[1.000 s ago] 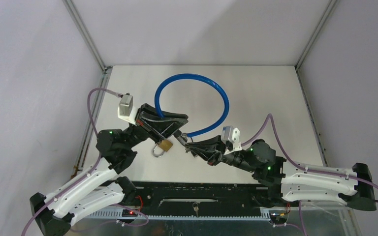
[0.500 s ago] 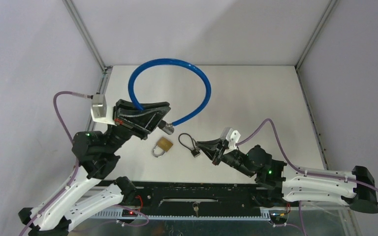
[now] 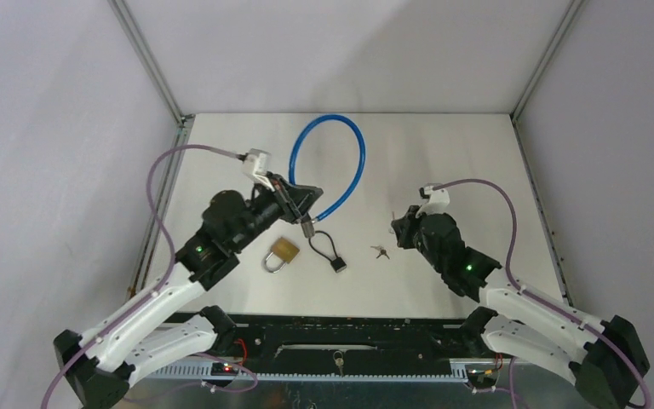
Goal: Lock with the key
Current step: Place the key at the center of the board, then place the lock at the center of the board.
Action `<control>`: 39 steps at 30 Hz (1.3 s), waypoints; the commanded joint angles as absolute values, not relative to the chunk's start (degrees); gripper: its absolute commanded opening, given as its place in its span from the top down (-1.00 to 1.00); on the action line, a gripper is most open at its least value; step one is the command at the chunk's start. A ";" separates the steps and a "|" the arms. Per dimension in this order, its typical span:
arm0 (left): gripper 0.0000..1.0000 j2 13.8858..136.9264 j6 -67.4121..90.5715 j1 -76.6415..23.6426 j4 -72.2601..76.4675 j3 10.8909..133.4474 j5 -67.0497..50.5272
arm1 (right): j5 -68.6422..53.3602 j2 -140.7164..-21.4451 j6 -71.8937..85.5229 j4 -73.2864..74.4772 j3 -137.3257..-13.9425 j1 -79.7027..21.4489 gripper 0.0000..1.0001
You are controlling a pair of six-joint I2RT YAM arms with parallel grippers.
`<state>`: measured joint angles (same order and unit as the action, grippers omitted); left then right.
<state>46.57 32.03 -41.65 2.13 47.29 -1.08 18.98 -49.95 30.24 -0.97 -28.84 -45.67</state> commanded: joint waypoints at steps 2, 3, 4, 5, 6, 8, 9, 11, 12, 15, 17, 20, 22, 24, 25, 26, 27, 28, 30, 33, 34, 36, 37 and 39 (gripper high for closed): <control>1.00 52.26 35.02 -41.05 7.29 44.12 -4.77 | 10.20 -55.55 34.56 4.53 -29.71 -39.31 1.00; 1.00 53.49 35.60 -41.10 8.58 43.32 -5.36 | 8.98 -57.02 34.45 4.28 -29.71 -39.01 1.00; 1.00 54.71 36.16 -41.10 9.72 42.54 -5.71 | 8.10 -58.62 34.50 4.04 -29.71 -39.01 1.00; 1.00 55.68 36.64 -41.05 10.66 41.62 -5.93 | 7.30 -60.16 34.68 3.87 -29.71 -39.00 1.00; 1.00 56.74 36.91 -41.00 11.35 40.98 -5.94 | 6.54 -61.90 34.94 3.65 -29.67 -38.95 1.00; 1.00 58.40 37.31 -41.05 11.93 39.66 -5.56 | 5.17 -65.22 35.75 3.00 -29.70 -38.94 0.93; 1.00 59.38 37.47 -41.11 12.09 38.92 -5.24 | 4.89 -66.74 36.16 2.63 -29.71 -38.94 0.92; 1.00 60.72 37.99 -41.01 12.32 37.43 -4.64 | 5.27 -69.33 36.94 1.93 -29.71 -38.97 0.89; 1.00 61.34 38.11 -40.99 12.53 36.65 -4.45 | 5.69 -69.90 37.07 1.65 -29.71 -38.96 0.86; 1.00 62.75 38.49 -41.04 13.49 34.74 -3.96 | 7.93 -69.81 36.78 1.41 -29.71 -39.07 0.55; 1.00 63.90 38.50 -40.98 13.77 33.91 -3.50 | 9.14 -68.48 36.30 1.36 -29.71 -39.02 0.33; 1.00 66.01 38.66 -41.02 14.45 33.11 -3.47 | 9.78 -65.48 35.05 1.70 -29.71 -39.04 0.09; 1.00 67.70 39.11 -40.97 15.19 32.56 -3.35 | 10.32 -63.22 34.01 2.32 -29.71 -39.00 0.02; 1.00 69.73 39.87 -40.94 16.09 32.31 -3.66 | 11.17 -60.71 33.93 3.54 -29.71 -38.93 -0.05; 1.00 71.05 40.16 -40.90 16.77 32.20 -4.20 | 11.65 -59.39 34.50 4.40 -29.71 -38.71 -0.08; 1.00 72.09 40.51 -40.93 17.61 32.17 -4.85 | 11.85 -57.84 35.02 5.24 -29.71 -38.45 -0.14; 1.00 73.03 40.78 -40.94 18.47 32.17 -5.64 | 11.92 -56.65 35.56 6.13 -29.71 -38.20 -0.16; 1.00 73.94 40.98 -40.92 19.10 32.17 -6.15 | 11.76 -55.67 35.98 6.94 -29.71 -37.67 -0.17; 1.00 75.42 41.17 -40.94 19.82 32.46 -7.10 | 11.24 -53.76 36.14 8.44 -29.71 -36.95 -0.20; 1.00 77.02 41.39 -40.95 20.54 32.76 -7.51 | 11.10 -51.76 36.12 10.24 -29.71 -36.12 -0.25; 1.00 77.51 41.40 -40.93 20.53 32.97 -7.67 | 11.01 -51.32 36.07 10.62 -29.71 -35.94 -0.27; 1.00 78.35 41.32 -40.88 20.19 33.49 -7.84 | 10.63 -50.71 36.08 11.12 -29.71 -35.46 -0.31; 1.00 78.73 41.27 -40.89 20.06 33.68 -7.88 | 10.21 -50.52 35.92 11.27 -29.71 -35.28 -0.34; 0.98 79.32 41.22 -40.91 19.84 33.88 -7.72 | 9.14 -50.20 35.86 11.42 -29.71 -34.92 -0.48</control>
<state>78.72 40.53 -41.25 15.20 32.60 -6.72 9.98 -51.31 35.53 10.09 -28.84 -35.68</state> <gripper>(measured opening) 0.171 0.702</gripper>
